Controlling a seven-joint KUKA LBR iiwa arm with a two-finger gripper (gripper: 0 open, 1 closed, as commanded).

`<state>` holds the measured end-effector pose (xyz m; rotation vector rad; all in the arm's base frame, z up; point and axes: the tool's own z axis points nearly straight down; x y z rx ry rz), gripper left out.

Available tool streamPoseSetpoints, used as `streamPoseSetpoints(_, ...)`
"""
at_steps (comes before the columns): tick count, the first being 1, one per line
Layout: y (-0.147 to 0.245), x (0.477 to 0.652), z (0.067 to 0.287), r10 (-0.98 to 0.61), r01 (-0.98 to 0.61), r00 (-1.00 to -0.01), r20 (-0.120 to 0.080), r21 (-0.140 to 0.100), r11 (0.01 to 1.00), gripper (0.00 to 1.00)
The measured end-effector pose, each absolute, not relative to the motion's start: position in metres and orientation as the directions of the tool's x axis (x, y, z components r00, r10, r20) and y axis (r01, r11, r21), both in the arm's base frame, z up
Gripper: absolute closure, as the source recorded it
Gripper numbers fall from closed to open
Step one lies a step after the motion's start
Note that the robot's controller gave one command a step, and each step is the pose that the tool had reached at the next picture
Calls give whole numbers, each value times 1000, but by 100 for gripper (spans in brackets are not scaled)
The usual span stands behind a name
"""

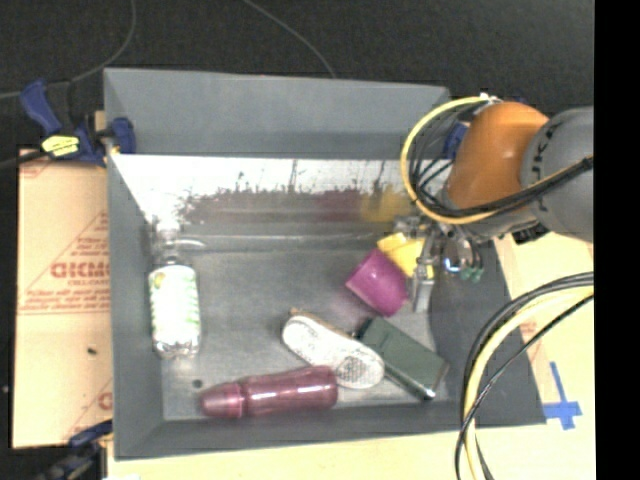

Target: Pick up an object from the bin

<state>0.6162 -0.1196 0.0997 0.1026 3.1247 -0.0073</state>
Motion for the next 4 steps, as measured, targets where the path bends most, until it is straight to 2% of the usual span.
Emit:
streamPoseSetpoints(1,-119,615,132,57,57,-998,-7,-3,998,0)
streamPoseSetpoints(2,-116,602,98,287,287,-957,-30,2,958,0)
streamPoseSetpoints(3,-139,641,75,481,481,-876,-28,4,877,0)
streamPoseSetpoints(4,-101,582,79,559,559,-827,-52,19,829,100)
